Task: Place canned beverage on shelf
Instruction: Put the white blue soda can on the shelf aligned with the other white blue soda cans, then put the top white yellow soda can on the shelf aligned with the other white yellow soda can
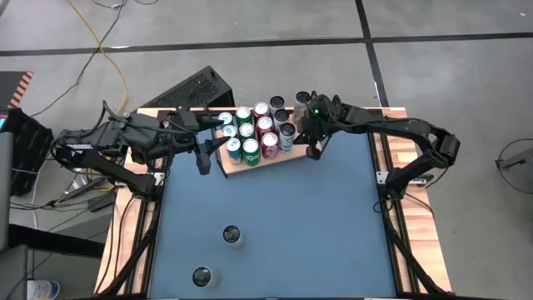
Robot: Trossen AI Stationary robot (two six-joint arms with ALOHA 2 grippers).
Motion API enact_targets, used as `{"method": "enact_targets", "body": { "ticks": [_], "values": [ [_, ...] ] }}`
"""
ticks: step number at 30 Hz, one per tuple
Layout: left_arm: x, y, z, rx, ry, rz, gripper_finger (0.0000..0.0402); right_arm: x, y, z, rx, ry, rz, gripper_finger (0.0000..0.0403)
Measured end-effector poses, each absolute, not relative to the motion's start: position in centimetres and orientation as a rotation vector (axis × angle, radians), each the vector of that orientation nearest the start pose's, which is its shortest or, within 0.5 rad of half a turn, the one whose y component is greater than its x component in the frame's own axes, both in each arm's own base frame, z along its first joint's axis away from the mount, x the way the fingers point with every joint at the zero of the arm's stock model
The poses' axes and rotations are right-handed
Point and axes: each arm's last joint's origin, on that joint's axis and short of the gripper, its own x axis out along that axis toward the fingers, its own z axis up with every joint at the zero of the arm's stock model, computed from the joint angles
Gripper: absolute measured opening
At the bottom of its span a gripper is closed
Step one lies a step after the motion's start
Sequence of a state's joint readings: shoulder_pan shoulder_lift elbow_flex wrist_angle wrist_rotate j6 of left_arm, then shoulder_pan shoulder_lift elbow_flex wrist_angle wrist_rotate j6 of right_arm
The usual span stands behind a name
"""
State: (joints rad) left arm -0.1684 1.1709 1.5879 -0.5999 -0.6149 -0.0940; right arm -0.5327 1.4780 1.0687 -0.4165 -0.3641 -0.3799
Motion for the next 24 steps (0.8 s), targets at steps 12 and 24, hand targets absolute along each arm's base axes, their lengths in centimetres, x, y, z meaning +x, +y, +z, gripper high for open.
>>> {"method": "enact_targets", "body": {
  "ticks": [12, 24],
  "values": [
    [20.7, -1.8, 48.2, -0.057, 0.157, 0.469, 0.0206, 25.7, -11.7, 28.0, 0.029, 0.738, 0.025, 0.0000],
    [22.6, -2.9, 47.3, -0.217, 0.229, 0.221, 0.0206, 25.8, -5.7, 31.5, -0.077, 0.563, 0.214, 0.0097]
  ]
}}
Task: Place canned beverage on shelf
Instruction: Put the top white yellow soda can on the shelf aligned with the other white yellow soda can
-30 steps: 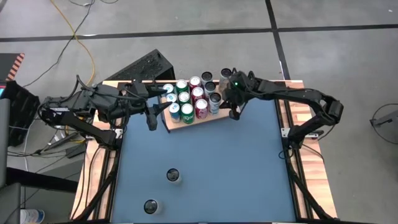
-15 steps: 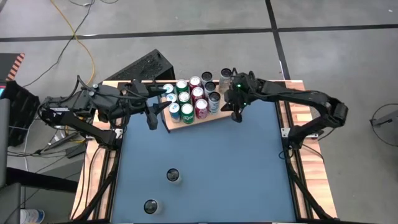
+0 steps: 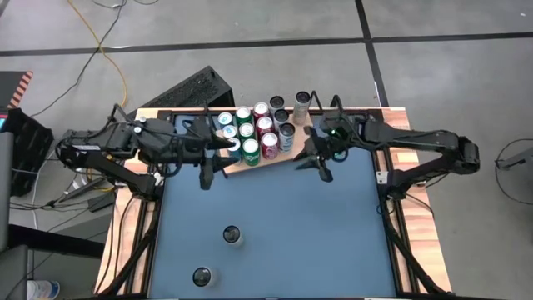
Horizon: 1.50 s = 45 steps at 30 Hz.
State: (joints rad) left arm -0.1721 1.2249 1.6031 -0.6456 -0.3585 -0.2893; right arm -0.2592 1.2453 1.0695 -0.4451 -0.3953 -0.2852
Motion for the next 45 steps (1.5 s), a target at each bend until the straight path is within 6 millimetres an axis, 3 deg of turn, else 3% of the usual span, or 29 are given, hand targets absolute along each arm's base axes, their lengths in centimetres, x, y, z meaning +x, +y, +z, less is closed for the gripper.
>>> {"method": "enact_targets", "body": {
  "ticks": [6, 11, 20, 28, 33, 39, 45],
  "values": [
    [21.5, -3.9, 48.9, -0.269, 0.205, 0.128, 0.0206, 28.3, -2.6, 31.1, -0.069, 0.507, 0.225, 0.0238],
    [20.7, -4.8, 50.1, -0.250, 0.175, 0.074, 0.0206, 30.9, 0.4, 30.7, -0.012, 0.407, 0.193, 0.0302],
    [19.8, -6.6, 49.6, -0.243, 0.272, -0.057, 0.0206, 36.5, 7.0, 29.7, 0.059, 0.308, 0.206, 0.0311],
    [19.3, -7.6, 49.1, -0.224, 0.331, -0.101, 0.0206, 42.1, 11.5, 30.3, 0.009, 0.460, 0.213, 0.0311],
    [18.7, -8.1, 48.9, -0.208, 0.359, -0.126, 0.0206, 45.0, 13.4, 30.1, -0.051, 0.598, 0.214, 0.0311],
    [18.4, -8.5, 48.7, -0.158, 0.385, -0.151, 0.0206, 47.1, 14.6, 31.3, -0.065, 0.632, 0.227, 0.0318],
    [18.3, -8.5, 48.5, -0.140, 0.406, -0.157, 0.0206, 48.6, 15.5, 29.8, -0.072, 0.698, 0.233, 0.0358]
  ]
}}
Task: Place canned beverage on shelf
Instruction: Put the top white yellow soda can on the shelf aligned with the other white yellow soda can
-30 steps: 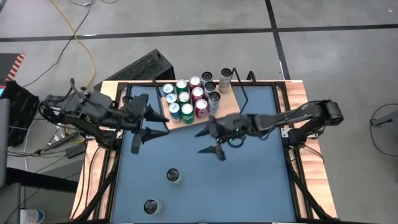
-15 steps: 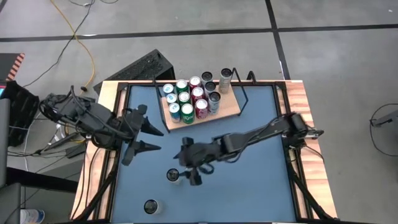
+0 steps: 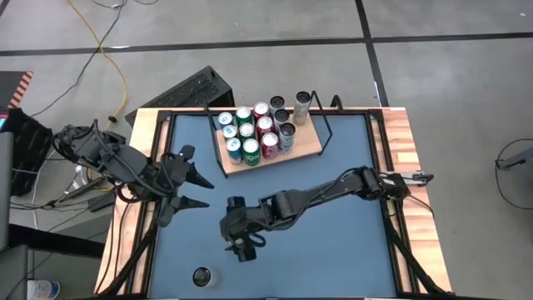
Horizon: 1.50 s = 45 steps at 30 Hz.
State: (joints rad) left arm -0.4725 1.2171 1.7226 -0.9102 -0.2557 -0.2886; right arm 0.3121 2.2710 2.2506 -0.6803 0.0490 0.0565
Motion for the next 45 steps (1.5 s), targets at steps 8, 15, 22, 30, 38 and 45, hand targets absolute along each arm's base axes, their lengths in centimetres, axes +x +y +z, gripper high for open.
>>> {"method": "enact_targets", "body": {
  "ticks": [8, 15, 22, 30, 38, 45],
  "values": [
    [18.3, -8.5, 48.4, -0.136, 0.412, -0.155, 0.0206, 49.3, 15.9, 29.2, -0.040, 0.733, 0.217, 0.0388],
    [18.3, -8.5, 48.4, -0.133, 0.415, -0.155, 0.0206, 49.0, 15.8, 28.8, -0.051, 0.789, 0.212, 0.0385],
    [18.2, -8.5, 48.2, -0.103, 0.427, -0.156, 0.0206, 49.6, 16.2, 27.3, -0.056, 0.801, 0.213, 0.0384],
    [18.3, -8.5, 48.2, -0.087, 0.421, -0.147, 0.0206, 50.0, 15.5, 26.6, -0.054, 0.822, 0.185, 0.0384],
    [18.3, -8.4, 48.2, -0.087, 0.420, -0.145, 0.0206, 49.8, 15.4, 26.1, -0.055, 0.861, 0.136, 0.0358],
    [18.3, -8.4, 48.3, -0.088, 0.420, -0.144, 0.0206, 49.4, 15.4, 25.9, -0.017, 0.905, 0.135, 0.0280]
  ]
}}
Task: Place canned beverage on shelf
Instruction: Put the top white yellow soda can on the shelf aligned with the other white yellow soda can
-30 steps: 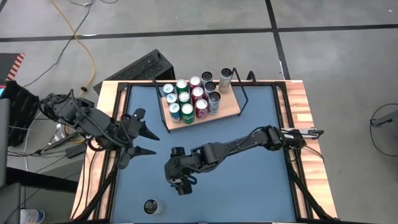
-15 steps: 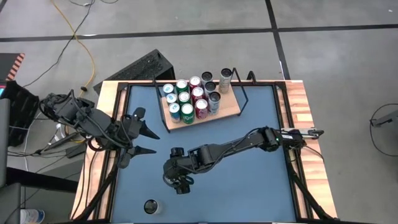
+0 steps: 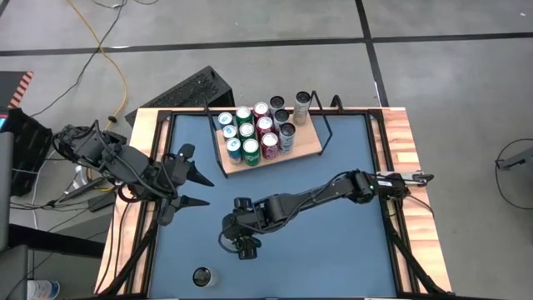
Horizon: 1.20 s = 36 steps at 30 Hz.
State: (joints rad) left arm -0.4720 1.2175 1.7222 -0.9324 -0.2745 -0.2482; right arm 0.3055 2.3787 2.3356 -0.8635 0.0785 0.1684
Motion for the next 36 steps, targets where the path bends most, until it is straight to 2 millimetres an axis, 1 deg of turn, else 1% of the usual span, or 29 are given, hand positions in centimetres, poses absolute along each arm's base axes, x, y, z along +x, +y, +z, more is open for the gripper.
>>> {"method": "enact_targets", "body": {
  "ticks": [7, 9, 16, 20, 24, 28, 31, 36],
  "values": [
    [18.3, -8.4, 48.3, -0.090, 0.417, -0.143, 0.0206, 49.4, 15.5, 25.9, -0.024, 0.902, 0.127, 0.0221],
    [18.3, -8.4, 48.3, -0.090, 0.417, -0.142, 0.0206, 49.3, 15.8, 25.9, -0.035, 0.899, 0.117, 0.0210],
    [18.3, -8.4, 48.3, -0.097, 0.418, -0.140, 0.0206, 49.1, 16.2, 25.9, -0.078, 0.896, 0.093, 0.0210],
    [18.3, -8.4, 48.3, -0.099, 0.418, -0.140, 0.0206, 47.9, 15.9, 27.1, -0.097, 0.945, 0.086, 0.0210],
    [18.3, -8.4, 48.3, -0.106, 0.421, -0.138, 0.0206, 46.2, 15.2, 30.0, -0.140, 0.949, 0.105, 0.0210],
    [18.3, -8.4, 48.2, -0.104, 0.425, -0.138, 0.0206, 43.8, 13.5, 33.3, -0.181, 0.977, 0.101, 0.0210],
    [18.3, -8.4, 48.2, -0.104, 0.425, -0.138, 0.0206, 41.5, 11.5, 35.9, -0.217, 1.017, 0.073, 0.0210],
    [18.3, -8.4, 48.2, -0.104, 0.426, -0.139, 0.0206, 37.4, 7.4, 40.2, -0.219, 1.039, 0.019, 0.0210]
  ]
}}
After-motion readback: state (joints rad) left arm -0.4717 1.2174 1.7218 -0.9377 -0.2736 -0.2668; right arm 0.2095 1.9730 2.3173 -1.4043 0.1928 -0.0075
